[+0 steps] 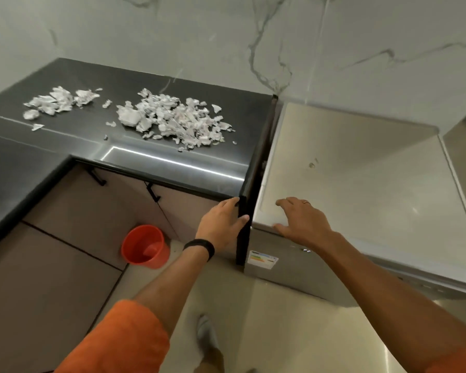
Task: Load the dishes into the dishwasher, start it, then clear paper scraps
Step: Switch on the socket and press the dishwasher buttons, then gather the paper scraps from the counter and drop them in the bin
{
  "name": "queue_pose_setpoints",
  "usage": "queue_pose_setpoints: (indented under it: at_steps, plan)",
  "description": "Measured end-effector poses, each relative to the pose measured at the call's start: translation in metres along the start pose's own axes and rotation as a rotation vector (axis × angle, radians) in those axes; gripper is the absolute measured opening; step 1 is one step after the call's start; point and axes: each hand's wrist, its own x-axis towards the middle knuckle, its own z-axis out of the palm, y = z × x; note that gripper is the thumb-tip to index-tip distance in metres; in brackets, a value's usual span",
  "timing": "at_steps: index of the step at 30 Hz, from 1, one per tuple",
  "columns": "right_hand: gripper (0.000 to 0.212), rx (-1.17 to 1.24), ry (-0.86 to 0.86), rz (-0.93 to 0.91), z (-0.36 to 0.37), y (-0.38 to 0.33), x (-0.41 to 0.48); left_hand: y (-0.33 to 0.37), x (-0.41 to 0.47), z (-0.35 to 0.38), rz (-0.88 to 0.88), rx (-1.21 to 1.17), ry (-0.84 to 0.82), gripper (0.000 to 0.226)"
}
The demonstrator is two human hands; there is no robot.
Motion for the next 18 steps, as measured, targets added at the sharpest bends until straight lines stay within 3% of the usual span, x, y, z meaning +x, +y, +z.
queue_pose_setpoints:
  at_steps: [11, 18]
  plan:
    - [0.06, 0.075, 0.123, -0.122, -0.043, -0.138, 0.094, -0.088, 0.04, -0.117, -0.096, -0.422, 0.114, 0.055]
    - [0.058, 0.078, 0.15, -0.057, -0.063, -0.161, 0.139, -0.094, 0.081, -0.152, -0.172, -0.964, 0.091, 0.061]
